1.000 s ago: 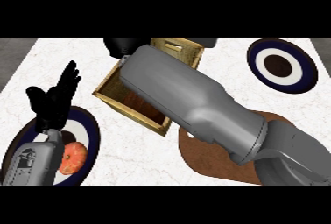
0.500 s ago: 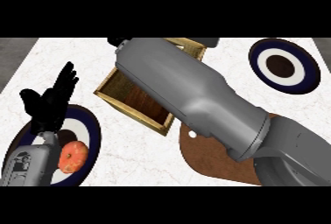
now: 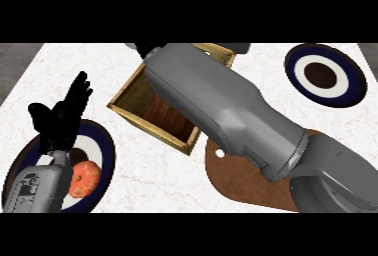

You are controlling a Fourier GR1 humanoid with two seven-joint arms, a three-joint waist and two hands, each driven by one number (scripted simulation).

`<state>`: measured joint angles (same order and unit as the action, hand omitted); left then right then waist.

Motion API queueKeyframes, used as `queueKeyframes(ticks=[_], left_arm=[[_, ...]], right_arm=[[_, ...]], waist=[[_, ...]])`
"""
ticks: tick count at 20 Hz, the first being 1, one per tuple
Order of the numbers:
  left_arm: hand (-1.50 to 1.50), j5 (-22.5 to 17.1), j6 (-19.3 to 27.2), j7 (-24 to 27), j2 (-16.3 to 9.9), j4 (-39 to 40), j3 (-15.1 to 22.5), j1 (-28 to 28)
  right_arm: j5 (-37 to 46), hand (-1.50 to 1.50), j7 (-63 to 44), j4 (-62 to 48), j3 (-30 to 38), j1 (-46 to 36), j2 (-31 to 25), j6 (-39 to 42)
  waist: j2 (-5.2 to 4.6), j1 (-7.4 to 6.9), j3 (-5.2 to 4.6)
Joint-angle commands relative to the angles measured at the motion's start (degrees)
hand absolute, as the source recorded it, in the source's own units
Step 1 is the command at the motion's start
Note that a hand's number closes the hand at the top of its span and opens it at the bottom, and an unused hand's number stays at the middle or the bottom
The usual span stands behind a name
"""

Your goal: Pick the lemon from the cutting board and place it in the basket

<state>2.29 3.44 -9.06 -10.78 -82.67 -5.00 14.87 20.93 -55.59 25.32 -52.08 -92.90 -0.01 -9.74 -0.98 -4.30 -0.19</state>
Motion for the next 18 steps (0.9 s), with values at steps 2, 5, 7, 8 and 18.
queueKeyframes(ticks=[2, 5, 7, 8, 18], left_arm=[[0.00, 0.0, 0.8, -1.5, -0.7, 3.0, -1.5, 5.1], [0.00, 0.4, 0.2, 0.2, 0.5, 0.1, 0.2, -0.7], [0.00, 0.4, 1.1, -3.4, 0.1, -1.4, -0.2, 3.1], [0.00, -1.2, -0.9, -2.2, -2.1, 0.3, -2.3, 2.6], [0.00, 0.9, 1.0, 0.3, 0.5, -0.1, -0.4, -0.3]], right_arm=[[-0.2, 1.50, -0.5, 1.3, -1.7, 1.7, 0.0, 0.2], [-0.4, 1.50, 0.2, -0.5, -1.3, 0.9, 0.0, 0.7], [0.8, 1.50, 1.8, -1.7, -2.5, 3.5, 0.0, -1.5], [-0.1, 1.50, 2.3, -4.2, -0.5, 0.2, 0.0, 0.3], [1.3, 1.50, 3.1, -3.9, -2.9, 5.8, 0.0, 0.6]], waist=[[-0.02, 0.63, 0.02], [0.05, 0.05, 0.03], [-0.02, 0.32, 0.06], [-0.18, 0.03, 0.02], [-0.02, 0.27, 0.05]])
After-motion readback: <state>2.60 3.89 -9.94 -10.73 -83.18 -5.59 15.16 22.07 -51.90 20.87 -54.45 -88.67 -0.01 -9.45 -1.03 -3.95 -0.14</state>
